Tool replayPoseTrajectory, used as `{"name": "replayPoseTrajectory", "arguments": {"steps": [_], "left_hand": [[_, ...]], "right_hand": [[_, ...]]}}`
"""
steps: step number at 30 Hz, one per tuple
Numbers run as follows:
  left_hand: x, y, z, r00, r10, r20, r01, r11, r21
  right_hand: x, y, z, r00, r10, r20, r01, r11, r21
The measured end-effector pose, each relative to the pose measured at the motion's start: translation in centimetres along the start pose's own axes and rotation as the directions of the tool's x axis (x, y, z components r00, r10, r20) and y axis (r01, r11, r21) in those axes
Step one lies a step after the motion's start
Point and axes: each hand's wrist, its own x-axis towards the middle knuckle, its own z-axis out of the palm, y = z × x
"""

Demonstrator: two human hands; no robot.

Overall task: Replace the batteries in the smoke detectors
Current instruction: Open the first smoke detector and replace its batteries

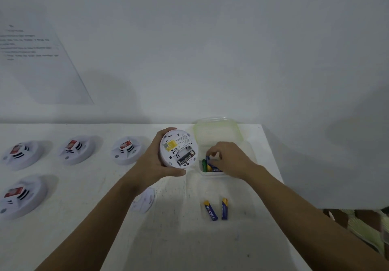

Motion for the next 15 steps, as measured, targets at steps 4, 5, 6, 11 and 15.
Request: {"name": "replayPoseTrajectory", "arguments": {"steps": [4, 5, 6, 11, 15], "left_hand": [[0.5, -0.4, -0.1, 1.000, -0.008, 0.014, 0.009, 1.000, -0.012], [0.6, -0.5, -0.1, 1.000, -0.009, 0.018, 0.009, 1.000, -0.017], [0.7, -0.6, -0.1, 1.000, -0.008, 0.023, 0.008, 1.000, -0.022], [1.0, -0.8, -0.2, 0.999, -0.004, 0.043, 0.005, 1.000, -0.029], [0.9, -0.9, -0.2, 0.999, 0.004, 0.051, -0.002, 0.999, -0.038]], "right_hand": [[0.8, -0.4, 0.1, 0.996, 0.053, 0.075, -0.040, 0.985, -0.170], [0.9, -0.4, 0.3, 0.994, 0.068, 0.083, -0.051, 0.981, -0.185], [1.1, -0.4, 0.4, 0.993, 0.080, 0.087, -0.063, 0.981, -0.183], [1.8, -0.9, 0.4, 0.989, 0.111, 0.103, -0.097, 0.987, -0.126], [1.4, -0.4, 1.2, 0.994, 0.104, 0.036, -0.104, 0.995, -0.014]]}}
